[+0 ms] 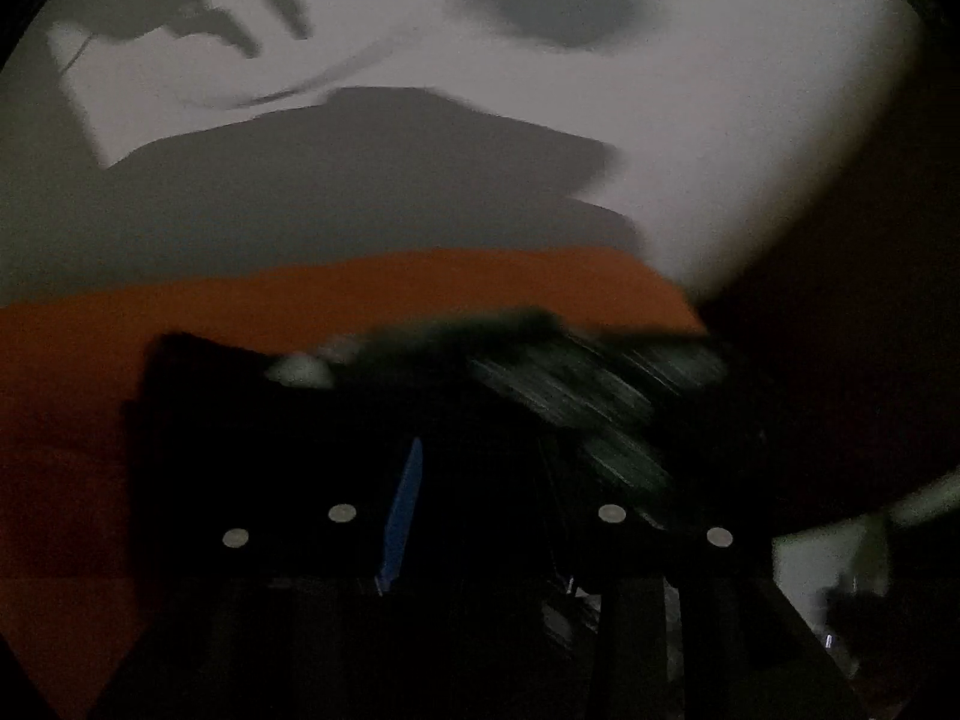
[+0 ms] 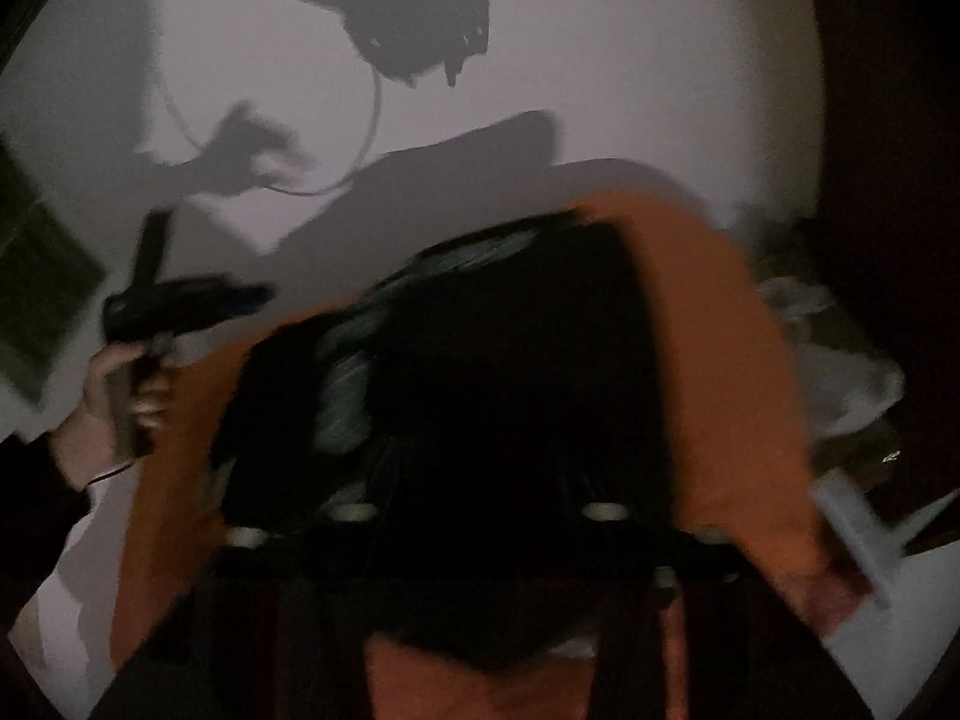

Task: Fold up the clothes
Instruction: 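Lower the bundle onto the folded dark garment with both grippers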

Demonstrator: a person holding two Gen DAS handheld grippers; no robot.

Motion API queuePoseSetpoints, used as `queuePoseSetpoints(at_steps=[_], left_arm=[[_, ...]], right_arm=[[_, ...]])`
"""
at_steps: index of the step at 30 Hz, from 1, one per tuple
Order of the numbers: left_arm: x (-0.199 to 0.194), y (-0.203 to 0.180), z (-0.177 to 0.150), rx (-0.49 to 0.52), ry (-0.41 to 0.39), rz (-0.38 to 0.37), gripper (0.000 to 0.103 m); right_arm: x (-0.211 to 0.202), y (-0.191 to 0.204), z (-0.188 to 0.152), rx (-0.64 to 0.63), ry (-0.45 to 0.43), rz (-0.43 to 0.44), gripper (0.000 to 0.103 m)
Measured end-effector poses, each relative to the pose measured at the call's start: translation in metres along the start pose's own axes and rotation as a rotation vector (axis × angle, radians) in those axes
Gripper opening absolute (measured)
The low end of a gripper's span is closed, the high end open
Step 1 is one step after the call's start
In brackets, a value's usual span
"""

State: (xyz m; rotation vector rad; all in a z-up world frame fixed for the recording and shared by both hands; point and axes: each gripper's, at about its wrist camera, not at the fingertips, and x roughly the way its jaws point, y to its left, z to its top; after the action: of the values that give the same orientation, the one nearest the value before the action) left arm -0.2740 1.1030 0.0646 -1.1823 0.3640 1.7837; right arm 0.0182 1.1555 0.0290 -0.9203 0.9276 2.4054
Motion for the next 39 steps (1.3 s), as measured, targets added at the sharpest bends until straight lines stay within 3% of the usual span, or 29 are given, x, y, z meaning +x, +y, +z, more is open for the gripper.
queuePoseSetpoints(at_steps=[1,4,7,8,11,13,15,18,21,23,25,28,30,32,33,35,39], left_arm=[[-0.003,-0.023,-0.018,0.052,-0.010,-0.025,0.040],[0.010,-0.076,-0.050,0.153,0.027,-0.060,0.040],[0.023,-0.079,-0.066,0.137,0.062,-0.014,0.040],[0.027,-0.080,-0.071,0.131,0.074,0.002,0.040],[0.003,-0.056,-0.072,0.036,0.012,-0.072,0.040],[-0.010,-0.046,-0.067,0.012,-0.017,-0.126,0.040],[-0.005,-0.052,-0.055,0.048,-0.024,-0.163,0.040],[0.027,-0.073,-0.038,0.140,-0.019,-0.092,0.040],[0.077,-0.065,-0.029,0.119,0.053,0.123,0.039],[0.098,-0.044,-0.030,0.058,0.093,0.158,0.039],[0.106,-0.031,-0.035,0.045,0.083,0.123,0.039],[0.091,-0.033,-0.042,0.119,0.058,0.146,0.039],[0.058,-0.031,-0.050,0.111,0.010,0.123,0.039],[0.025,-0.024,-0.069,0.073,-0.019,0.051,0.039],[0.015,-0.022,-0.078,0.060,-0.017,0.034,0.039],[0.002,-0.020,-0.098,0.042,0.004,0.006,0.039],[0.003,-0.018,-0.122,0.043,0.071,0.037,0.039]], right_arm=[[0.003,0.013,-0.017,-0.016,-0.002,0.020,0.008],[0.046,0.028,-0.042,-0.002,0.083,-0.071,0.007],[0.103,0.006,-0.077,0.114,0.357,-0.210,0.007],[0.096,0.006,-0.075,0.128,0.350,-0.189,0.007],[0.076,0.008,-0.066,0.164,0.323,-0.128,0.007],[0.052,0.024,-0.039,0.093,0.209,-0.111,0.007],[0.035,0.036,-0.009,0.077,0.068,-0.042,0.007],[0.052,0.046,0.030,0.011,-0.063,-0.054,0.008],[0.114,0.043,0.036,0.009,0.041,-0.127,0.007],[0.156,0.037,0.028,0.020,0.137,-0.176,0.007],[0.163,0.042,0.021,-0.027,0.140,-0.193,0.007],[0.165,0.048,0.016,-0.093,0.135,-0.205,0.007],[0.151,0.049,0.022,-0.049,0.165,-0.192,0.007],[0.123,0.055,0.022,-0.012,0.125,-0.191,0.007],[0.108,0.060,0.019,-0.009,0.102,-0.203,0.007],[0.102,0.067,0.004,-0.011,0.160,-0.264,0.007],[0.104,0.071,-0.011,0.035,0.251,-0.312,0.007]])
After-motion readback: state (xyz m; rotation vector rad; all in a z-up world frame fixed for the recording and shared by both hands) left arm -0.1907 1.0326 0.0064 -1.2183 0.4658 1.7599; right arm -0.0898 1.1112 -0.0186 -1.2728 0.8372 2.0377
